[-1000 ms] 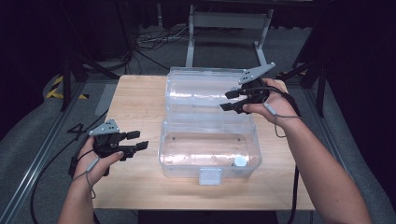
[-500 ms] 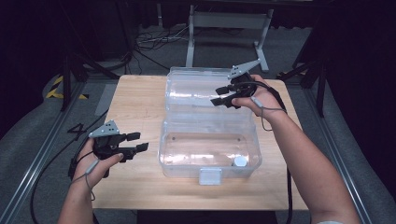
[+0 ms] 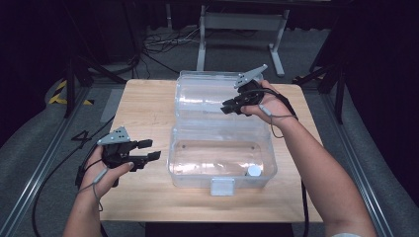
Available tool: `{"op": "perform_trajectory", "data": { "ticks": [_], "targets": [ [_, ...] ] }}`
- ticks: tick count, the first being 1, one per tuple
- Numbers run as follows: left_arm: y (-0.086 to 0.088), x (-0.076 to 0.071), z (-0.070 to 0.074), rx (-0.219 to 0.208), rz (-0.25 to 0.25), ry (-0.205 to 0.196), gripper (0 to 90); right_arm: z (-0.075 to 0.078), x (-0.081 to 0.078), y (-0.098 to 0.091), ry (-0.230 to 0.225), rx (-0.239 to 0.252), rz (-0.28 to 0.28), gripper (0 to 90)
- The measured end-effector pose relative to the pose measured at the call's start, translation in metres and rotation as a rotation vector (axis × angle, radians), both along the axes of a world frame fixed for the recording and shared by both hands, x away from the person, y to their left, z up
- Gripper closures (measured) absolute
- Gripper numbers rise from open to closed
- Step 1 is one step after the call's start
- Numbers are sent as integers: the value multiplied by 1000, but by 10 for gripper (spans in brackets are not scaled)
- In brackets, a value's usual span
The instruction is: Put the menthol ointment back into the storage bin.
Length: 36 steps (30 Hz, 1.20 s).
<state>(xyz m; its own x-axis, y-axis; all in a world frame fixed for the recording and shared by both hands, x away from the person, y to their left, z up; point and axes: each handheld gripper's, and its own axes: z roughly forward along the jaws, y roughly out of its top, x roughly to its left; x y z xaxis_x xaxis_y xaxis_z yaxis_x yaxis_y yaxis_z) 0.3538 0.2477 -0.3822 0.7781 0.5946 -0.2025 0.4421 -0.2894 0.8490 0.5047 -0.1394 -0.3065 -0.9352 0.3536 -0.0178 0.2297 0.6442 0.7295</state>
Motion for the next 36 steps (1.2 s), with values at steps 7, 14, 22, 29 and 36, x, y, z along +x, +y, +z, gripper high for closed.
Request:
{"op": "perform_trajectory", "data": {
  "ticks": [7,14,22,29,36],
  "targets": [
    [-9,-3,5,-17,-38,-10,421,-2,-1,0,-9,14,-2,774],
    [-26,-7,9,-29,-104,-13,424,-2,-1,-2,3,21,-6,775],
    [-42,-9,8,-30,-160,-3,425,-3,-1,-2,13,33,-12,774],
    [-59,-10,4,-27,-222,17,428,-4,-1,-3,22,44,-19,771],
    [-75,-11,-2,-17,-272,42,438,-5,-1,-3,29,60,-25,769]
  ]
}}
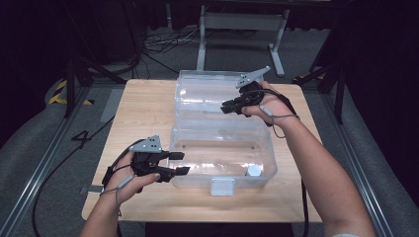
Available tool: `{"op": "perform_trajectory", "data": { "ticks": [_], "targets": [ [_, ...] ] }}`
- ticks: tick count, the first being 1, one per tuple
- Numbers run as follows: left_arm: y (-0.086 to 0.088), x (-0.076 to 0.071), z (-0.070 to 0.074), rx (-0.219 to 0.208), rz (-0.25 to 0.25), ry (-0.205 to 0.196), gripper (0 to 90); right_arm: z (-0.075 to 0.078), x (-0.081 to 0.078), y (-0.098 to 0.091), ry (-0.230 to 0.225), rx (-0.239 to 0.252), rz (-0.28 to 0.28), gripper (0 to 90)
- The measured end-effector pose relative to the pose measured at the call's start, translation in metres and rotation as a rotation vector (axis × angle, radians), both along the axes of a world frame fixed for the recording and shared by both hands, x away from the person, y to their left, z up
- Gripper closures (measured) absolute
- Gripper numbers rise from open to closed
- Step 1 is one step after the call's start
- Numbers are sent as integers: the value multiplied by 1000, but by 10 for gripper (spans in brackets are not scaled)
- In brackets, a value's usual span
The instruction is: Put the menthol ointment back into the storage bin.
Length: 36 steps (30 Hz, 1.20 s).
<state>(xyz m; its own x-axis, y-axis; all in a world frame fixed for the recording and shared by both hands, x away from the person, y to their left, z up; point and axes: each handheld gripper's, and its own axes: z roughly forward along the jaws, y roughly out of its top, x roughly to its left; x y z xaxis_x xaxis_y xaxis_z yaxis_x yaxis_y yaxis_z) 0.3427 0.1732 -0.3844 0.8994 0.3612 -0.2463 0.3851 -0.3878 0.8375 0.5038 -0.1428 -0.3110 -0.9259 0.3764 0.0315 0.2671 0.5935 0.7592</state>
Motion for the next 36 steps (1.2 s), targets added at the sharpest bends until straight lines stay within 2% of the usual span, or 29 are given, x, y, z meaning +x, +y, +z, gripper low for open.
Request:
{"op": "perform_trajectory", "data": {
  "ticks": [13,16,21,27,32,36],
  "targets": [
    [-18,-2,-12,41,-82,53,502,-1,0,-1,0,3,-6,767],
    [-21,-2,-15,55,-98,75,536,0,-1,0,4,5,-8,767],
    [-24,-3,-18,83,-107,85,609,0,0,0,20,6,-22,763],
    [-24,-3,-20,88,-75,76,702,1,-2,2,20,-2,-38,756],
    [-22,-3,-22,72,-43,89,772,2,-5,5,-14,-34,-27,755],
    [-21,-3,-23,66,-33,99,789,3,-6,5,12,-36,-28,766]
  ]
}}
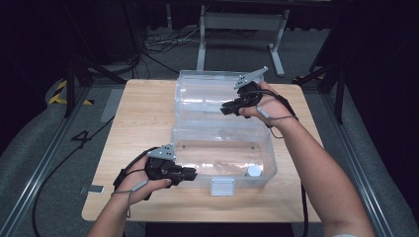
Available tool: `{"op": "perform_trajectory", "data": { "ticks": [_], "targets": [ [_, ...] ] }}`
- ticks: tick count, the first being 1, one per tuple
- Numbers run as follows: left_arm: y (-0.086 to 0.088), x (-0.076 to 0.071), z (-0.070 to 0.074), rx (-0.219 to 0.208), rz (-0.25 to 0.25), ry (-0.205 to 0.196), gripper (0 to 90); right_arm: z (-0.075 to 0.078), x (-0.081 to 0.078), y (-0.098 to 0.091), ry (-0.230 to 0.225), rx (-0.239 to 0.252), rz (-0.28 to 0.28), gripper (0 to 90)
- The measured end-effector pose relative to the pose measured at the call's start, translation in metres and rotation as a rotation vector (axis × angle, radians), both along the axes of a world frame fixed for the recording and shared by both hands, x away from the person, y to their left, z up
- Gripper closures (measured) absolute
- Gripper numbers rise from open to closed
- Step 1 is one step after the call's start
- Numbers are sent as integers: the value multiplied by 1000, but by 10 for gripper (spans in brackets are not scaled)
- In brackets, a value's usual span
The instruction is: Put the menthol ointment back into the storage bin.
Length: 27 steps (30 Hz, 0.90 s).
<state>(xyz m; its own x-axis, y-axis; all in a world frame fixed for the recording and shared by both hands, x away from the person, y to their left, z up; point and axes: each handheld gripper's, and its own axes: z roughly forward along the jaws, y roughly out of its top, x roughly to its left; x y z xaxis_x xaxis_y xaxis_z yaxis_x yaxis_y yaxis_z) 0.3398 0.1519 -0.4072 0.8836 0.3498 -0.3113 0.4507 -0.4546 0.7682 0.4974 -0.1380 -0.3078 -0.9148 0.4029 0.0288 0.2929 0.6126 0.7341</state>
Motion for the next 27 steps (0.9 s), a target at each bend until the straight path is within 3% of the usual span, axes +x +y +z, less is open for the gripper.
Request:
{"op": "perform_trajectory", "data": {
  "ticks": [7,27],
  "targets": [
    [0,0,-1,-7,7,6,790,-1,-3,-2,16,20,-5,770],
    [-2,0,-3,-13,9,10,779,6,-29,-3,-23,20,28,769]
  ]
}}
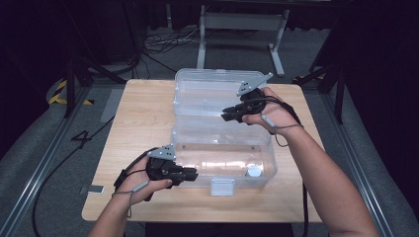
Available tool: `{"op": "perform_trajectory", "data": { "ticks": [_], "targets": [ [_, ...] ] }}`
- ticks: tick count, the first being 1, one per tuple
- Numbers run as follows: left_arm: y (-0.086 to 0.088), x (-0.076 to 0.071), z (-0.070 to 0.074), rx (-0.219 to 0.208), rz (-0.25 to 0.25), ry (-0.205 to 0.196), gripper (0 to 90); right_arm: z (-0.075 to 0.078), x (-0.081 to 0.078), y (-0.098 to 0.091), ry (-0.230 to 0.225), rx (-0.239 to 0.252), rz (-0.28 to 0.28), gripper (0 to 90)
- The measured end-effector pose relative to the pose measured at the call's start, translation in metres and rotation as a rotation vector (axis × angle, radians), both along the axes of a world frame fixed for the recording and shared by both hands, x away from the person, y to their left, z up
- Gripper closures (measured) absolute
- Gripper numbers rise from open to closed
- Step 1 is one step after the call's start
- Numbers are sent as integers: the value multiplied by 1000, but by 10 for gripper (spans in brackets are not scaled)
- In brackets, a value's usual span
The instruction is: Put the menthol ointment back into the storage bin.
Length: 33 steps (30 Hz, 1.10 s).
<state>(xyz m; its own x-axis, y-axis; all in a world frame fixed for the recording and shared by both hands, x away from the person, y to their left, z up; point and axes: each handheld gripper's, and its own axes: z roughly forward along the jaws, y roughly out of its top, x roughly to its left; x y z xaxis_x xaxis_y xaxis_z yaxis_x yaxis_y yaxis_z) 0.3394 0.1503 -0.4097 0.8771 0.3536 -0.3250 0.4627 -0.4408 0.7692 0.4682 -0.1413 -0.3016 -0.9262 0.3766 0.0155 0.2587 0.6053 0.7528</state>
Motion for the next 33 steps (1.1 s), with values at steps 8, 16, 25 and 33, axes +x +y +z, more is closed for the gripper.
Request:
{"op": "perform_trajectory", "data": {
  "ticks": [8,16,25,33],
  "targets": [
    [0,0,0,-4,2,4,778,2,-8,0,-9,-5,12,769],
    [0,0,0,-5,6,7,776,3,-16,-1,-16,-6,23,769],
    [0,0,-1,-13,10,12,776,3,-24,-2,-27,-13,41,769],
    [0,0,-1,-16,10,13,776,3,-30,-3,-31,-13,53,769]
  ]
}}
